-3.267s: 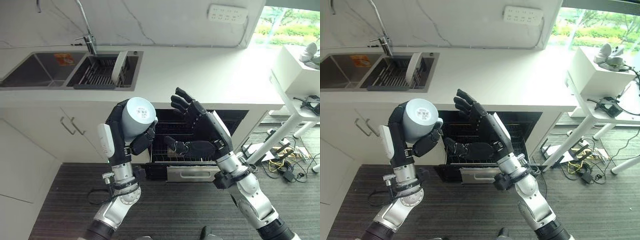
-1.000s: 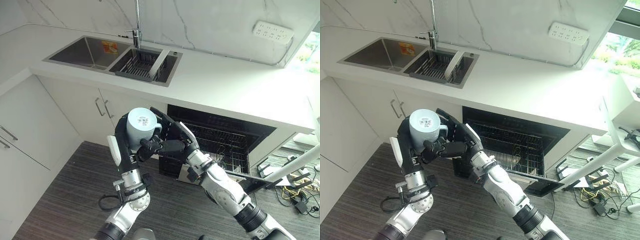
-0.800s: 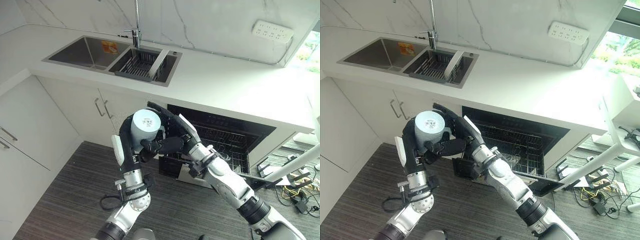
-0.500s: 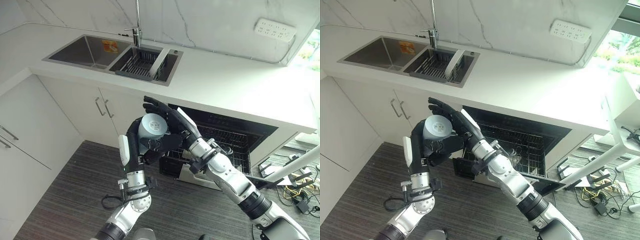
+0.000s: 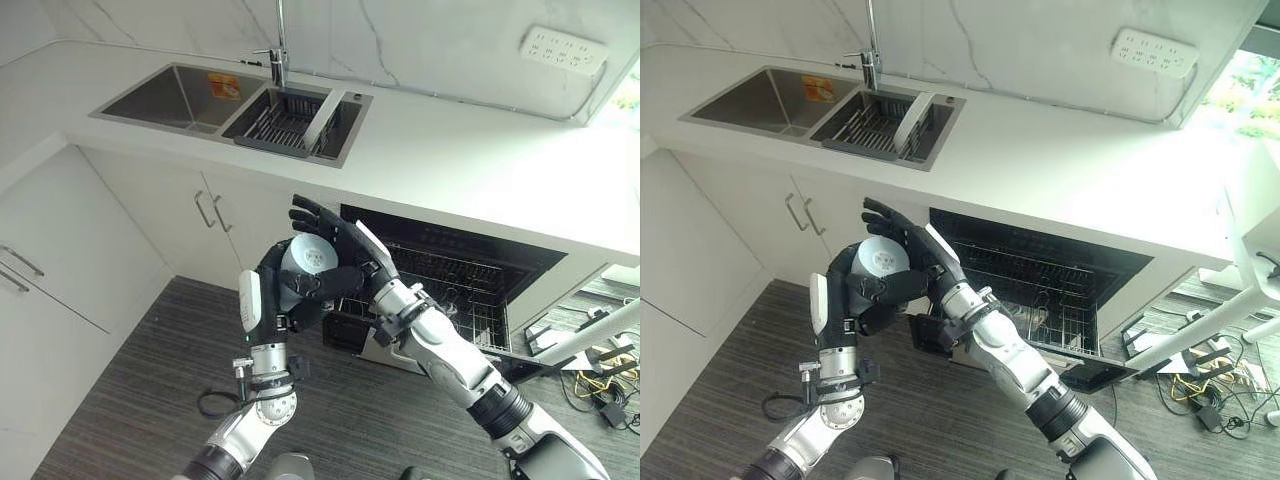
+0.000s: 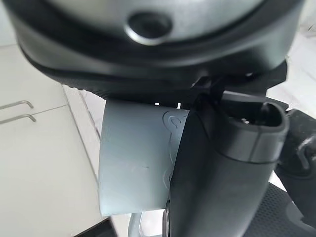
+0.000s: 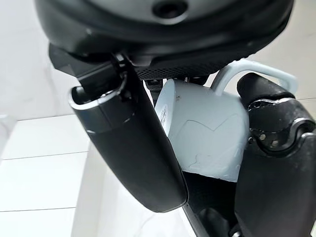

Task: Place the dishes in the dishwasher.

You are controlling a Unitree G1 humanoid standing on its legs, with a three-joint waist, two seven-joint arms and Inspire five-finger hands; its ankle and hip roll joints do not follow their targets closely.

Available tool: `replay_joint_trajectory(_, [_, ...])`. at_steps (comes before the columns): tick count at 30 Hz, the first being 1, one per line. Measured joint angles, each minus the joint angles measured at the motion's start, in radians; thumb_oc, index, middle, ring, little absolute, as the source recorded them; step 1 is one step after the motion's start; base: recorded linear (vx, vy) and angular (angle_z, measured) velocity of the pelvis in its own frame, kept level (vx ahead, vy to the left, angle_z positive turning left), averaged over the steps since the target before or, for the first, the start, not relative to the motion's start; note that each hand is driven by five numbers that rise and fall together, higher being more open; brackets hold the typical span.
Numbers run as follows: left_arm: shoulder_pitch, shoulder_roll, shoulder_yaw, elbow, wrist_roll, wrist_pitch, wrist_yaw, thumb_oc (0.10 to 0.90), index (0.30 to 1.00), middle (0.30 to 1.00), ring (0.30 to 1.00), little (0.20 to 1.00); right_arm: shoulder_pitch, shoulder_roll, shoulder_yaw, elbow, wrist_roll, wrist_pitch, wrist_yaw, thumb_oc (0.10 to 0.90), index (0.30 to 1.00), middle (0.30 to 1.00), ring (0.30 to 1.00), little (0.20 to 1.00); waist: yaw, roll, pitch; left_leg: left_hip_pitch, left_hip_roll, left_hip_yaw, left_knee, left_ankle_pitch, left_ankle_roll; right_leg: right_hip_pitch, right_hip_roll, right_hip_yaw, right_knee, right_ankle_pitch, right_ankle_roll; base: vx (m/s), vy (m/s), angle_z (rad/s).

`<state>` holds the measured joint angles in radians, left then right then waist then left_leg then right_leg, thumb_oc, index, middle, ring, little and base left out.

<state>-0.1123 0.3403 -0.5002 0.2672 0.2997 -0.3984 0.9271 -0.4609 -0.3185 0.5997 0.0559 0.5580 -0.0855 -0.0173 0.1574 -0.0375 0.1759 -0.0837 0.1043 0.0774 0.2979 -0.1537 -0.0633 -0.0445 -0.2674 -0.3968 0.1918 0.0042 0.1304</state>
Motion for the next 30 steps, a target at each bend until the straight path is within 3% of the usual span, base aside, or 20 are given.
replay_joint_trajectory(8, [0.000,0.007,-0.001,0.011,0.029,0.016,0.003,0.400,0.300,0.300,0.300,0.300,0.004,0.026,-0.006,0.067,0.075,-0.031,0.034,0.800,0.900,0.900,0.900,0.900,0.000,-0.003,0.001,0.006,0.000,0.000,-0.002,0.000,0.000,0.004,0.000,0.000,0.001,-0.001,0.001,0.00,0.000,0.00])
replay_joint_trajectory(17, [0.005,0.025,-0.011,0.043,0.047,0.019,0.009,0.400,0.300,0.300,0.300,0.300,0.014,0.035,-0.004,0.115,0.031,-0.035,0.072,0.800,0.900,0.900,0.900,0.900,0.009,-0.011,0.006,0.016,0.000,-0.002,-0.005,0.000,0.000,0.017,0.000,-0.003,0.000,-0.003,0.004,0.00,0.000,0.00])
replay_joint_trajectory(30, [0.005,0.037,-0.008,0.049,0.081,0.029,0.022,0.400,0.300,0.300,0.300,0.300,0.011,0.031,-0.024,0.115,0.004,0.040,0.111,0.800,0.900,0.900,0.900,0.900,0.007,-0.015,0.008,0.017,0.000,-0.002,-0.004,0.000,0.000,0.017,0.000,-0.002,0.000,-0.003,0.004,0.00,0.000,0.00])
